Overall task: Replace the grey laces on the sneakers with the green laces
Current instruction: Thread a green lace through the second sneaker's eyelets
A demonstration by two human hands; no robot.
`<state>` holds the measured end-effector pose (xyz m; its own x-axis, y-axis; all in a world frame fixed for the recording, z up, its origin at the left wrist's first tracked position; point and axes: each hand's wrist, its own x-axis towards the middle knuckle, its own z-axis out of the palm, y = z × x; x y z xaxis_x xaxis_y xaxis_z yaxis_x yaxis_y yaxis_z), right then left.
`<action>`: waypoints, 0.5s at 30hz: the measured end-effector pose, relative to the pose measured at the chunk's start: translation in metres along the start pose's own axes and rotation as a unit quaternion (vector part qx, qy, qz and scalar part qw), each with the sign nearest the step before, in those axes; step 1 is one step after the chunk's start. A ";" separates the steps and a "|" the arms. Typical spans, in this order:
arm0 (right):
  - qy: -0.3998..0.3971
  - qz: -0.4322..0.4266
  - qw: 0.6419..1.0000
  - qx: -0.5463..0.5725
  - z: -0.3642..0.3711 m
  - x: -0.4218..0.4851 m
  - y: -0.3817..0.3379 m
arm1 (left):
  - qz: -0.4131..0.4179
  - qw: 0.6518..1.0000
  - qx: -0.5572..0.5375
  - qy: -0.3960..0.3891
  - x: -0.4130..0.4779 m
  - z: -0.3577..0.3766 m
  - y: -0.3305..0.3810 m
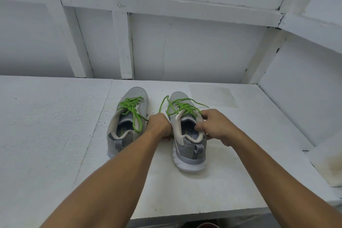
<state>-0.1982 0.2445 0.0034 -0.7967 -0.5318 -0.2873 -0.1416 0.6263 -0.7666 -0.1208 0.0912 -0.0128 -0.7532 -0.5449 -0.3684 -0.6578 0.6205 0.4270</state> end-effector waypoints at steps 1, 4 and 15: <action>-0.001 0.000 1.000 0.000 0.000 -0.001 0.000 | 0.017 1.000 0.016 0.009 -0.001 -0.005 0.002; 0.004 0.001 1.000 -0.003 0.001 -0.001 0.002 | 0.035 0.999 0.032 0.020 0.008 -0.015 0.002; 0.073 -0.079 0.994 0.009 -0.013 0.005 -0.014 | 0.025 0.976 -0.214 0.014 0.005 -0.052 0.012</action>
<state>-0.2075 0.2406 0.0207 -0.8421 -0.5336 -0.0783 -0.2614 0.5308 -0.8062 -0.1327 0.0667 0.0330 -0.7803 -0.5389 -0.3173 -0.5530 0.3576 0.7526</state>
